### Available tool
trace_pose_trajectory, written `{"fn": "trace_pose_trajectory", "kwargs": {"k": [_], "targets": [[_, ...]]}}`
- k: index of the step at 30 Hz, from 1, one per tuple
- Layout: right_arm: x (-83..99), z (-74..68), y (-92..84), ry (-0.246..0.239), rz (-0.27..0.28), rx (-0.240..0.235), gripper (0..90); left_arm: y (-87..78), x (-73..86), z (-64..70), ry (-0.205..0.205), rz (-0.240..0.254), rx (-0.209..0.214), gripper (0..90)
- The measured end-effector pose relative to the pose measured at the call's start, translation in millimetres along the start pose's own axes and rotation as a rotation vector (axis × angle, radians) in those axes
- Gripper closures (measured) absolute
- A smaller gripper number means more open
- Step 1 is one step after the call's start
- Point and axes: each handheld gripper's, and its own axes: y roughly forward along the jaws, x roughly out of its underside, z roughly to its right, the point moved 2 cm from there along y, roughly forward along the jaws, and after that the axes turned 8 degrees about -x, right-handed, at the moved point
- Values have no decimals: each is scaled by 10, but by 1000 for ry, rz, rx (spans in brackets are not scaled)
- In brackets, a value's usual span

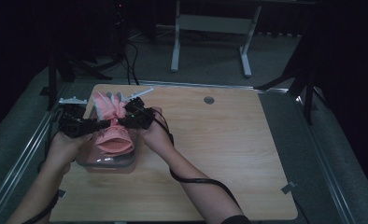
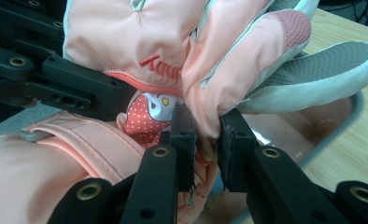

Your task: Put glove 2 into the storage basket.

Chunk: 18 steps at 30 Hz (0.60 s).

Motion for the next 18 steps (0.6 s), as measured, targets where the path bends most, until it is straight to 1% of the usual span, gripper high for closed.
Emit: {"fn": "trace_pose_trajectory", "kwargs": {"k": [6, 10, 12, 15, 18], "targets": [[-30, -6, 143, 1, 3, -7, 776, 27, 31, -128, -10, -1, -9, 694], [-38, 13, 226, -11, 5, -1, 776, 70, 52, -204, -23, 5, -4, 694], [-37, 30, 268, -12, 5, -2, 776, 100, 66, -235, -28, 4, -6, 694], [-33, 47, 337, -19, -5, 11, 776, 162, 90, -281, -46, -3, -5, 694], [0, 81, 396, -14, -14, 23, 776, 247, 119, -287, -49, -12, -12, 694]]}}
